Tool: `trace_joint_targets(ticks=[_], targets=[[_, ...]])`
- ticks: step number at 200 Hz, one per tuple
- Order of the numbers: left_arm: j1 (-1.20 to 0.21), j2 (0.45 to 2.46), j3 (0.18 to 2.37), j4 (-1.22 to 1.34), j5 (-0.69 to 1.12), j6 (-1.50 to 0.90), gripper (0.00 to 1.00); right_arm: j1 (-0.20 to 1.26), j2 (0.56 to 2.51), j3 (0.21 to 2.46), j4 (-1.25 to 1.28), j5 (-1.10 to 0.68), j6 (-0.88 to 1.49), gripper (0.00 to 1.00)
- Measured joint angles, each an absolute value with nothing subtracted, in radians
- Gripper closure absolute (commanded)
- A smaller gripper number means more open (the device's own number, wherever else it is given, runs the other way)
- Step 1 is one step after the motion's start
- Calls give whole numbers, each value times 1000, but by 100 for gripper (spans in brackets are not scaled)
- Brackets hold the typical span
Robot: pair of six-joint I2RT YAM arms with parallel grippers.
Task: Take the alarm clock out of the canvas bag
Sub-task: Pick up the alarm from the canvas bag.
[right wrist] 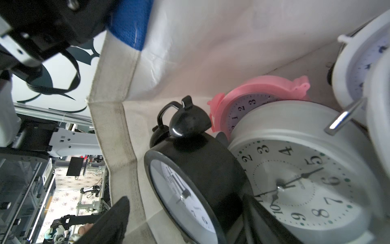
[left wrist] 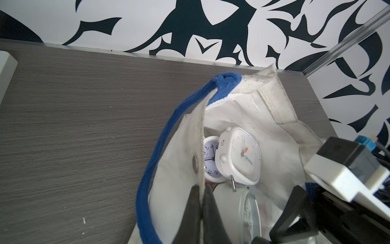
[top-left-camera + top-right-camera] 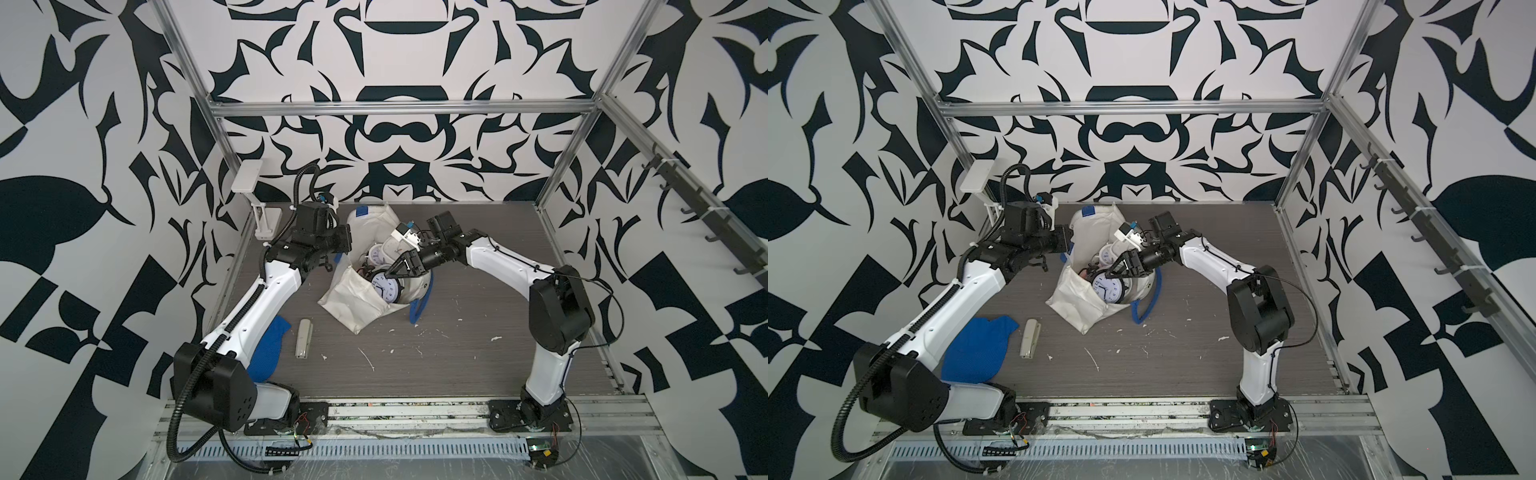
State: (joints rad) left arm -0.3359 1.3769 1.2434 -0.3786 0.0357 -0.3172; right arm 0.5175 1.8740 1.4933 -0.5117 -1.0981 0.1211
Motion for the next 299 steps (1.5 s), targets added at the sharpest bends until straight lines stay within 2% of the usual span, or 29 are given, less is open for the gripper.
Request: trace_joint_targets(ticks=[20, 49, 95, 151, 209, 259, 299], targets=[[-326, 1378, 1243, -378, 55, -317, 100, 522, 1875, 1535, -612, -1060, 15, 17], [-319, 1389, 1249, -376, 88, -317, 100, 537, 1875, 1552, -659, -1001, -88, 11], [-318, 1408, 1271, -382, 119, -316, 100, 550, 1958, 1684, -746, -939, -176, 5], [-318, 1410, 1276, -387, 131, -315, 100, 561, 2011, 1696, -816, -895, -233, 1], [-319, 1420, 1281, -387, 138, -315, 100, 569, 2009, 1698, -833, -931, -288, 6], [-317, 1421, 1281, -389, 138, -315, 100, 569, 1944, 1673, -860, -984, -301, 15], [-311, 1422, 1281, -389, 139, -315, 100, 574, 1902, 1647, -880, -998, -311, 17]])
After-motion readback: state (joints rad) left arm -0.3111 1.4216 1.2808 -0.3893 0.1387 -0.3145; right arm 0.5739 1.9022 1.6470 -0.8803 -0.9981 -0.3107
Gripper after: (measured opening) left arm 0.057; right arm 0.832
